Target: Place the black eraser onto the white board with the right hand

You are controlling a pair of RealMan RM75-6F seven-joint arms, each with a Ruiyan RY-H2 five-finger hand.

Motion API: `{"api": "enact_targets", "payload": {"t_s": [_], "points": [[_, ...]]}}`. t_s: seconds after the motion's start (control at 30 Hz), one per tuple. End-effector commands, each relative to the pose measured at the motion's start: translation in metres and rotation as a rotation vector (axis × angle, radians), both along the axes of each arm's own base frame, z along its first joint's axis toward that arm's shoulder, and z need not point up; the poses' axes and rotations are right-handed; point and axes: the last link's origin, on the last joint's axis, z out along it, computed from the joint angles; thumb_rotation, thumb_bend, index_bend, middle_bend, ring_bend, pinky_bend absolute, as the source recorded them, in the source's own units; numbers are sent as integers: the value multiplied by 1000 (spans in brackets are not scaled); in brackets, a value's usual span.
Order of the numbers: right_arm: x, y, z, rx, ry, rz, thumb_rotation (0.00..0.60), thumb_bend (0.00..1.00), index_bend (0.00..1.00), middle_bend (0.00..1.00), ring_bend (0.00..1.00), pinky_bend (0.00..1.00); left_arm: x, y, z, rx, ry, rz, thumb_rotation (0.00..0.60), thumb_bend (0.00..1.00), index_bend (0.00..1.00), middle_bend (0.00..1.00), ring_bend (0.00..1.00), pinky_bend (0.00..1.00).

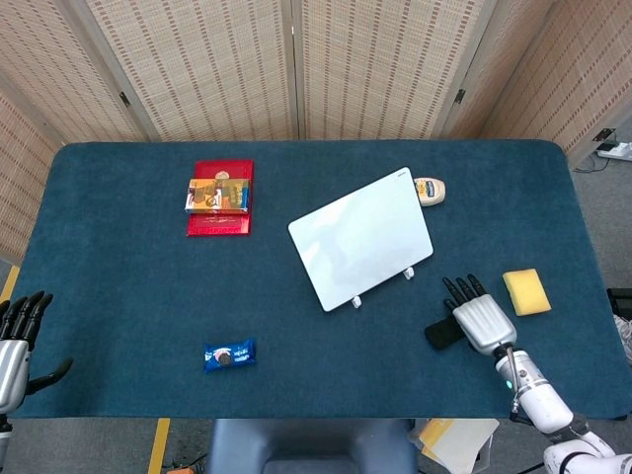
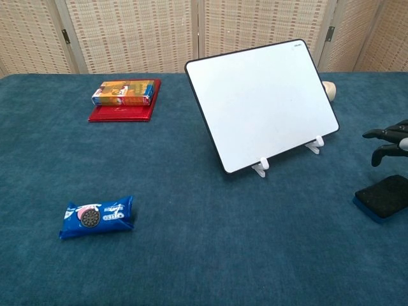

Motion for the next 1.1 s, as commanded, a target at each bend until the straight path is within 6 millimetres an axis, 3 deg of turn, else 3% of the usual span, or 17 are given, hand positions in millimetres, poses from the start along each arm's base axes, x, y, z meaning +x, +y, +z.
{"api": "enact_targets", "payload": {"t_s": [0.03, 0.27, 0.6, 0.8, 0.93, 1.1], "points": [[-1, 0, -3, 9, 6, -3, 600, 185, 271, 0, 0, 0, 0, 0, 0, 0, 0, 1, 600, 227, 51, 101, 95, 41], [-2, -1, -9, 23, 25, -3, 600, 184, 308, 0, 0, 0, 0, -1, 1, 3, 1, 1, 600, 227, 51, 101, 96, 41], [-2, -8, -16, -10, 24, 2, 600, 185, 479, 0, 0, 0, -1, -1, 3, 13, 2, 0, 600, 228, 46, 101, 96, 41], [-2, -11, -16, -46, 12, 11, 600, 184, 521, 0, 0, 4, -1, -2, 4, 23, -2, 0, 600, 228, 46, 101, 96, 41], [8, -17, -6, -107, -76, 20, 600, 184, 523, 0, 0, 4, -1, -2, 4, 19, -3, -2, 600, 228, 47, 101, 96, 41], [36, -45, -7, -217, -232, 78, 600, 185, 532, 8, 0, 4, 0, -1, 1, 8, 1, -2, 600, 229, 47, 101, 97, 41]]}}
